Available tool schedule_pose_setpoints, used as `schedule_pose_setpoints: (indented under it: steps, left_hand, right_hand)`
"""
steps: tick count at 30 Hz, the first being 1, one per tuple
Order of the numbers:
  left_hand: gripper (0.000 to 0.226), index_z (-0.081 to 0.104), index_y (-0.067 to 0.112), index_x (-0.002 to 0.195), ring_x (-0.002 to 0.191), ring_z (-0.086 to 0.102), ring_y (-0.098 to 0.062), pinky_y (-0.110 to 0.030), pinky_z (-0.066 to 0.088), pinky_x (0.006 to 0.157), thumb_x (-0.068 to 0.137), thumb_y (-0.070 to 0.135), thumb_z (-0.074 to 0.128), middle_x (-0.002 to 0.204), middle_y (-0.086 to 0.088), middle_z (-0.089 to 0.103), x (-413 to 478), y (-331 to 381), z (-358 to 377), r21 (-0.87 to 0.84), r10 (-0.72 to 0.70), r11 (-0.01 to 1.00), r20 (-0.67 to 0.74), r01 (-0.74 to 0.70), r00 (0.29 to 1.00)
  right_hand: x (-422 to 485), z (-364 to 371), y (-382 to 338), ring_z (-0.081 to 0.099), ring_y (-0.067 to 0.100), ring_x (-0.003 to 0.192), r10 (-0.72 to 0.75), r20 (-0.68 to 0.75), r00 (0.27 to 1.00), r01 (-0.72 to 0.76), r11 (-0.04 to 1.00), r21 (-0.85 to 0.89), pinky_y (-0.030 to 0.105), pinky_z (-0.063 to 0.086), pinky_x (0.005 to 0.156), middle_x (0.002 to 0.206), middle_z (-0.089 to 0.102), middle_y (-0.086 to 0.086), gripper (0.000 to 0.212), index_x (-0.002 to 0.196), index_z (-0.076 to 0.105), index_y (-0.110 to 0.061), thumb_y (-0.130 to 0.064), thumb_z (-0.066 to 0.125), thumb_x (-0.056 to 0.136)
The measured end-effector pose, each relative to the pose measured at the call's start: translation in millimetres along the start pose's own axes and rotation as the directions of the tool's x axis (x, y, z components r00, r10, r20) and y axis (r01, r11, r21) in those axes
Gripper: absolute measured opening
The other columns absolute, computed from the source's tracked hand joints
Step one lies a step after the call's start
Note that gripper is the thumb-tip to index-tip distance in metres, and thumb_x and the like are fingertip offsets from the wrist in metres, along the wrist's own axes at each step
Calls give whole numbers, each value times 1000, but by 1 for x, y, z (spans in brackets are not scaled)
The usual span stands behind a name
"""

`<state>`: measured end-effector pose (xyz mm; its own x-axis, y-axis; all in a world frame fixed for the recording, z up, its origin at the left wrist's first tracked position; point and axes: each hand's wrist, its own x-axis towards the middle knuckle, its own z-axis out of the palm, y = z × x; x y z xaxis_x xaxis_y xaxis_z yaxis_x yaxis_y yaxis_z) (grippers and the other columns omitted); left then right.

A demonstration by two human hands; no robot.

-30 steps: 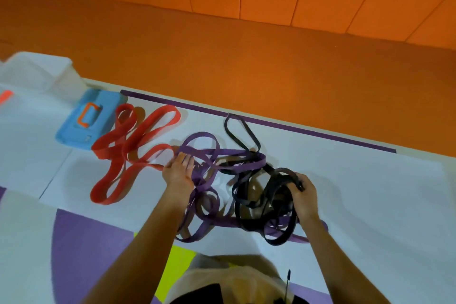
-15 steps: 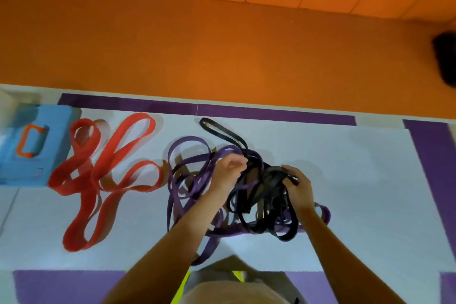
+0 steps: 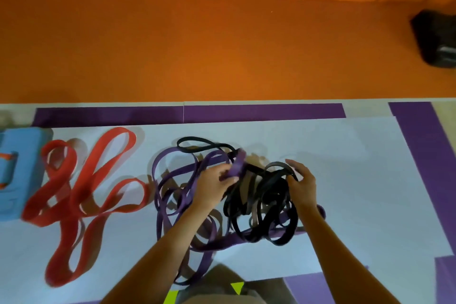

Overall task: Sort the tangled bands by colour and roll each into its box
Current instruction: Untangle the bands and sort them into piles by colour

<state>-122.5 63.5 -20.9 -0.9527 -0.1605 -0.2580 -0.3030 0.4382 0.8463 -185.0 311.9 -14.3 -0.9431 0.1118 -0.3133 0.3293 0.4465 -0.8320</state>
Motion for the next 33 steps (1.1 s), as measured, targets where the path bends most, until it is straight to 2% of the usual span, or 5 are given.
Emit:
schedule_pose_setpoints:
  steps: [9, 12, 16, 22, 33]
  left_hand:
    - [8, 73, 29, 96, 82, 74, -2, -15, 52, 71, 97, 22, 74, 87, 12, 79, 2, 12, -62, -448, -285, 887, -350, 108, 892]
    - [9, 75, 27, 104, 93, 78, -13, -33, 60, 86, 97, 21, 76, 94, 6, 82, -3, 11, -73, -581, -385, 798, -292, 157, 875]
    - [24, 72, 28, 120, 102, 77, -17, -36, 58, 95, 96, 33, 77, 106, 5, 80, -15, 4, -86, -546, -389, 811, -234, 210, 891]
    - [29, 70, 13, 123, 102, 77, -21, -31, 59, 94, 96, 20, 77, 108, -8, 80, -29, 0, -103, -608, -430, 747, -137, 267, 893]
    - [21, 67, 12, 120, 82, 73, -18, -40, 57, 91, 100, 11, 71, 96, -11, 77, -21, 10, -130, -774, -414, 603, -96, 194, 905]
  right_hand:
    - [12, 73, -17, 61, 1, 118, -167, 340, 925, 232, 960, -158, 11, 45, 102, 119, 67, -23, 32, 114, 68, -30, -5, 55, 101]
    - [15, 107, -17, 32, 18, 153, -80, 370, 925, 244, 874, -420, 48, 18, 129, 152, 53, -10, 32, 135, 59, -35, -46, 50, 106]
    - [17, 142, -24, 22, 27, 157, 2, 505, 863, 362, 695, -621, 69, -9, 120, 158, 46, -3, 63, 143, 51, -40, -79, 37, 95]
    - [1, 162, -30, 59, 22, 106, -130, 435, 891, 388, 717, -580, 64, 12, 122, 81, 58, -10, 35, 113, 66, -28, -58, 56, 99]
    - [-39, 83, -26, 61, 8, 114, -393, 412, 822, 527, 799, -290, 44, 53, 103, 114, 70, -14, 25, 102, 73, -25, -10, 84, 84]
